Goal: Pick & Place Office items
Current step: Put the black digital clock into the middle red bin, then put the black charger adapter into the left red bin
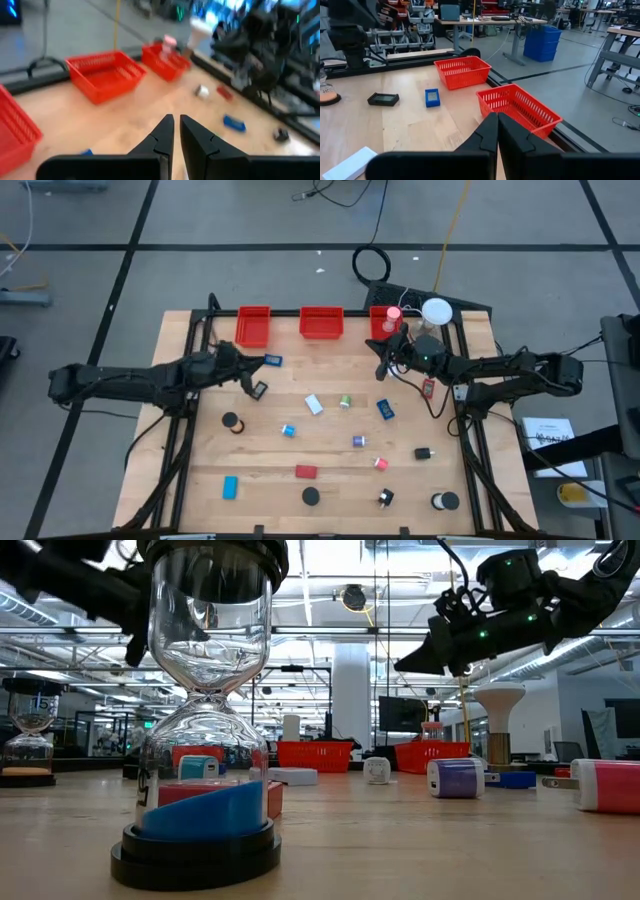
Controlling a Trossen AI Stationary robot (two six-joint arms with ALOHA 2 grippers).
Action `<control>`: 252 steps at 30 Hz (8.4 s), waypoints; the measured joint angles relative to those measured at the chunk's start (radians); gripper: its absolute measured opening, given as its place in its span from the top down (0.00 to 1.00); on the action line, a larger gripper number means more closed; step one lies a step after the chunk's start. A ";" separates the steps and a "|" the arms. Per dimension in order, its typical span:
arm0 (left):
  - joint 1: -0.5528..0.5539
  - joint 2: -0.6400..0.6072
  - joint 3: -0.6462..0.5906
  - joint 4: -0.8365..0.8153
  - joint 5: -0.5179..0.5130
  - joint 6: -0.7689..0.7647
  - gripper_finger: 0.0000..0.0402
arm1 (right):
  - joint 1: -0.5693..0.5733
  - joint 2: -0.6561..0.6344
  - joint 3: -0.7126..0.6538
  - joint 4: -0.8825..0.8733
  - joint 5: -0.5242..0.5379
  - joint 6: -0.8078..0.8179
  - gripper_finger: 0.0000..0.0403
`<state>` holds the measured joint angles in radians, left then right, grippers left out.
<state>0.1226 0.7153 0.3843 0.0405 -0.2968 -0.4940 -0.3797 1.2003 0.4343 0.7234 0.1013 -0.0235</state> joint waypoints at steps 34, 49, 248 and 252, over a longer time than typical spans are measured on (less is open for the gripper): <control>0.118 0.672 0.297 -0.630 0.149 -0.349 0.33 | 0.002 0.000 0.000 -0.056 -0.002 0.031 0.99; 0.055 0.707 0.297 -0.621 0.207 -0.427 0.51 | 0.002 0.000 0.000 -0.067 -0.002 0.031 0.99; 0.062 0.871 0.167 0.843 0.428 0.464 0.96 | 1.129 -0.019 0.257 -1.547 -0.051 1.043 0.30; 0.062 0.871 0.168 0.843 0.427 0.463 0.94 | 1.128 -0.019 0.223 -1.503 -0.052 1.008 0.32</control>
<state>0.1844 1.5867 0.5518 0.8833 0.1307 -0.0311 0.7483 1.1812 0.6575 -0.7795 0.0493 0.9845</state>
